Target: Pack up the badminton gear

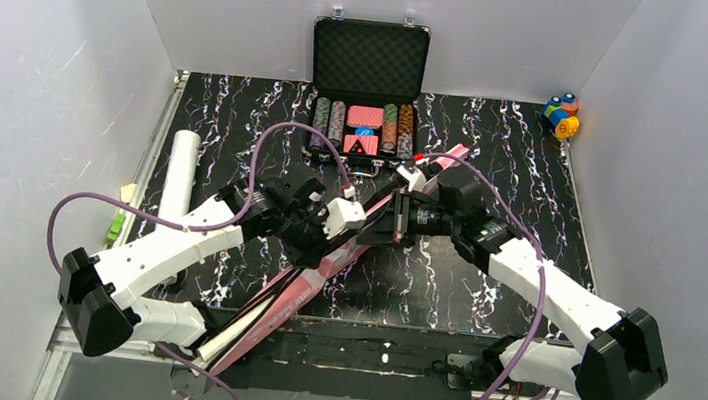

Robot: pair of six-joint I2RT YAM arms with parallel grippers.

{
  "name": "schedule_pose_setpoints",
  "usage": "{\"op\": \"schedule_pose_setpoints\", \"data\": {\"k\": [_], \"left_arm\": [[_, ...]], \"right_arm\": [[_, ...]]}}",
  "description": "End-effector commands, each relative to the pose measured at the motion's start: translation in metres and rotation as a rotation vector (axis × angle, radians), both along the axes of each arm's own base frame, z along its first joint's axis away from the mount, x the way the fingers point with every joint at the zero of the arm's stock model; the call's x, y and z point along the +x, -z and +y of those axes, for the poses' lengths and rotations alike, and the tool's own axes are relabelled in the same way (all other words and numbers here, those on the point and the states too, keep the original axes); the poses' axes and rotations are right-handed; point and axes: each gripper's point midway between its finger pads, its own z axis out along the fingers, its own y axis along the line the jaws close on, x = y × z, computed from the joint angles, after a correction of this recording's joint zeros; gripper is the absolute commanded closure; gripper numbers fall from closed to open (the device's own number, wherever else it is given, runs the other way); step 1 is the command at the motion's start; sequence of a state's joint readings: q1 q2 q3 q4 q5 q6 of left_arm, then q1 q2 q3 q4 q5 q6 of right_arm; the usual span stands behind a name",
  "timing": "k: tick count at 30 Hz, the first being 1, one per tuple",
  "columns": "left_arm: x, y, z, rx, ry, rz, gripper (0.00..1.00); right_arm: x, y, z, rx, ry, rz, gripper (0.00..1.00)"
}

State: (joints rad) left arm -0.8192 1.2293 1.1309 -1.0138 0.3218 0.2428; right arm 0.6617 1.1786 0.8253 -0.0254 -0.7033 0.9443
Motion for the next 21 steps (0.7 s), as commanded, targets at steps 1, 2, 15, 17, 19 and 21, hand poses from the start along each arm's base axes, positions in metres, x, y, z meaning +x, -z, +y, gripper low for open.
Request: {"op": "schedule_pose_setpoints", "data": {"k": [1,2,15,17,19,21], "left_arm": [[0.037,-0.049,-0.028,-0.173,-0.064,-0.150,1.00],[0.038,-0.050,-0.028,-0.178,-0.078,-0.145,1.00],[0.068,-0.073,-0.048,-0.267,-0.246,-0.096,1.00],[0.070,-0.076,-0.051,-0.278,-0.249,-0.090,1.00],[0.073,-0.080,-0.053,-0.288,-0.263,-0.087,1.00],[0.077,-0.085,-0.053,-0.300,-0.291,-0.084,1.00]], "right_arm": [[-0.012,-0.031,0.023,0.070,-0.111,-0.078,0.99],[-0.014,-0.031,0.026,0.068,-0.124,-0.079,0.99],[-0.029,-0.040,0.039,0.081,-0.210,-0.131,0.85],[-0.026,-0.036,0.031,0.031,-0.158,-0.142,0.75],[-0.022,-0.037,0.019,-0.013,-0.077,-0.187,0.57],[-0.017,-0.035,0.005,-0.053,0.010,-0.229,0.42]]}}
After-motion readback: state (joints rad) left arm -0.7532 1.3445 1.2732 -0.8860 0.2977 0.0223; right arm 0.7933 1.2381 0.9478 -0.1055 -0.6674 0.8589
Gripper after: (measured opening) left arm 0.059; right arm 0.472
